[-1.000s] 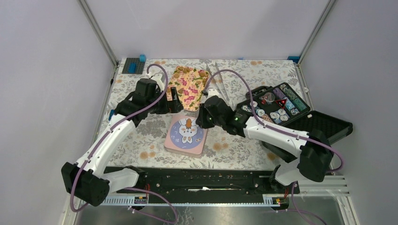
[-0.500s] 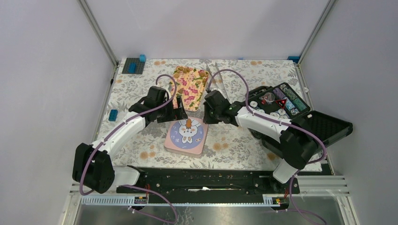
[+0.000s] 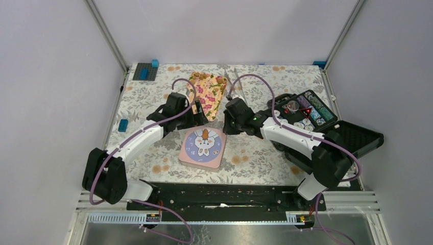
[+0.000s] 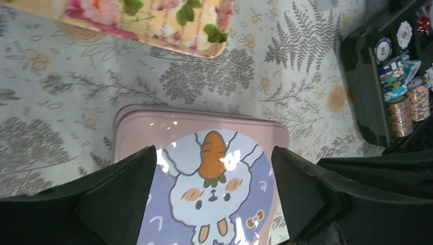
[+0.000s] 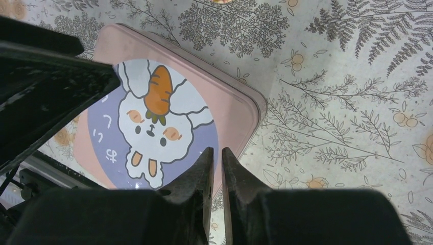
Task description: Pack the chocolate
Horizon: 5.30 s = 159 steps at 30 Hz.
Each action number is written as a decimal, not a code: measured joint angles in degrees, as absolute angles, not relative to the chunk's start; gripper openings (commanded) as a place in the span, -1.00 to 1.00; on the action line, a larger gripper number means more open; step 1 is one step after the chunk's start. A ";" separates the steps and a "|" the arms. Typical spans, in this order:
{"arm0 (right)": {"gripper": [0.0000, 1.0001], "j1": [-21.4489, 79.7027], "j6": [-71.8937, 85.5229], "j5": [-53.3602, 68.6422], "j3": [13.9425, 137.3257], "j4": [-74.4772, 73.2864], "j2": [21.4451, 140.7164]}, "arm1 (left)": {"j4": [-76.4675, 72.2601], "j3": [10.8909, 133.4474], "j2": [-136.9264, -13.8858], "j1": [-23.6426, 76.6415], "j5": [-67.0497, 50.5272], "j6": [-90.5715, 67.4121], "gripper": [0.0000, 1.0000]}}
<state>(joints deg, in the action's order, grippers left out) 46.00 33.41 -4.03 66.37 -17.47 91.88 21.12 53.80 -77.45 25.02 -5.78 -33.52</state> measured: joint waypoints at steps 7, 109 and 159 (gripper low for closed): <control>-0.64 46.00 33.30 -3.88 62.02 -17.50 89.58 | 8.25 48.66 -82.74 26.11 -6.39 -35.77 0.77; -0.54 46.52 37.74 3.46 62.94 -12.05 89.36 | 25.89 48.58 -62.76 29.45 -7.11 -36.91 0.97; 0.99 46.83 29.98 -20.49 67.37 -20.36 84.09 | 25.58 59.48 -62.54 26.94 2.90 -33.85 0.97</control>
<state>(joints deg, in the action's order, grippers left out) 46.83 29.98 -20.49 67.37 -20.36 84.09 25.58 59.48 -62.54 26.94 2.90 -33.85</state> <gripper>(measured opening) 0.993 0.985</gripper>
